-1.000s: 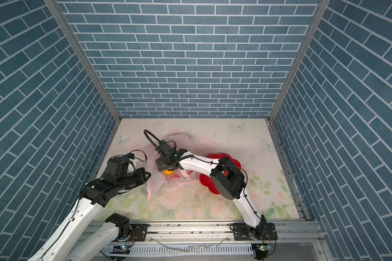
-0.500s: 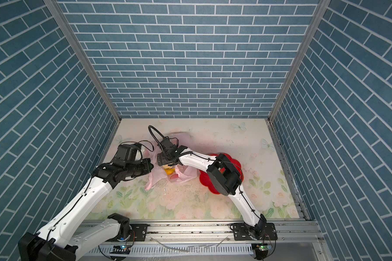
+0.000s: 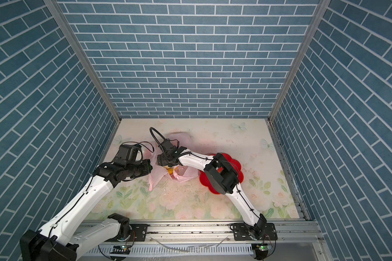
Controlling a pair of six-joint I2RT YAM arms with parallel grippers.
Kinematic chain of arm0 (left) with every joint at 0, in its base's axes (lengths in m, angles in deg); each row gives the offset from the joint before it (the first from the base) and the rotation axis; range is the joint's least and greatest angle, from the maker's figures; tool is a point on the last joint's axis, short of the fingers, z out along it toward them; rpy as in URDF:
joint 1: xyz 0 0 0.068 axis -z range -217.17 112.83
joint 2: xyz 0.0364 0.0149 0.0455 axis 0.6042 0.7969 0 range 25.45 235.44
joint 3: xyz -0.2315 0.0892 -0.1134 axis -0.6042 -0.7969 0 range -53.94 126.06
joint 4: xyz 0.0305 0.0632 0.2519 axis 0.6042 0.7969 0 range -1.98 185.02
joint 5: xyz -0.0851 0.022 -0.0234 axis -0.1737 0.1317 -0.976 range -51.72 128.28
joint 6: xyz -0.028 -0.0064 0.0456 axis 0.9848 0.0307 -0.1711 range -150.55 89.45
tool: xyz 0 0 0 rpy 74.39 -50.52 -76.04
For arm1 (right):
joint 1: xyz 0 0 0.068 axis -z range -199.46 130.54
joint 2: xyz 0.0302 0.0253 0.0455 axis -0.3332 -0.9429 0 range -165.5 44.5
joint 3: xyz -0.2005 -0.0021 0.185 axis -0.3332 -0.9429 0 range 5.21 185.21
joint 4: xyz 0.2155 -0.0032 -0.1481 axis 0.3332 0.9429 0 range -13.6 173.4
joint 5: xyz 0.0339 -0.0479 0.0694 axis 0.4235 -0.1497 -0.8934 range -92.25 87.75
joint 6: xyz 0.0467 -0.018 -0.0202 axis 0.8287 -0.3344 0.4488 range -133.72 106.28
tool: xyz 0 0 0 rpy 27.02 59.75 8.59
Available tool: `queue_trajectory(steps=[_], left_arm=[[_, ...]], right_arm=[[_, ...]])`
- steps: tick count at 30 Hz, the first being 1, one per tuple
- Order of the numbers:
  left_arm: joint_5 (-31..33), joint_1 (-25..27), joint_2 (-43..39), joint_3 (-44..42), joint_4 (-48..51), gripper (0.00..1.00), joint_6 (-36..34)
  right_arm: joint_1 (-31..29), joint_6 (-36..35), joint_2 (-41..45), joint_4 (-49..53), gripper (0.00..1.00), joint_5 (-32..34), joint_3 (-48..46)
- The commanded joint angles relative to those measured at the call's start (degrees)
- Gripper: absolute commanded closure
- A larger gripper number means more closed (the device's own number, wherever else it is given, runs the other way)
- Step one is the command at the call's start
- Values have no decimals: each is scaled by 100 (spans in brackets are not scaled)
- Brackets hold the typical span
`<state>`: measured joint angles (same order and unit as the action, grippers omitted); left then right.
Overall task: Take the fake fruits out of the plastic bag
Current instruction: 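Close the right gripper on the cream-coloured fake fruit inside the pink bag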
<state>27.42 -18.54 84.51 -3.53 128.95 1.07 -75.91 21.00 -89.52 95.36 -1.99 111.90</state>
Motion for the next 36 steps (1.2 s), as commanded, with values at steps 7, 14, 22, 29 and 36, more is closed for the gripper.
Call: queue_trajectory(steps=[7, 14, 22, 29, 36], left_arm=[[132, -86, -132, -256, 286, 100, -51], [132, -131, -162, -325, 286, 100, -46], [119, -190, -168, -203, 286, 100, -103], [14, -233, -124, -72, 337, 100, -190], [-172, -251, -72, 52, 365, 100, -252]], right_arm=[[15, 184, -182, -65, 16, -95, 334], [19, 168, -243, -158, 25, -246, 361], [9, -30, 39, -219, 44, -315, 115], [-45, -219, 511, -236, 55, -296, -329], [-121, -395, 1101, -83, 60, -299, -701]])
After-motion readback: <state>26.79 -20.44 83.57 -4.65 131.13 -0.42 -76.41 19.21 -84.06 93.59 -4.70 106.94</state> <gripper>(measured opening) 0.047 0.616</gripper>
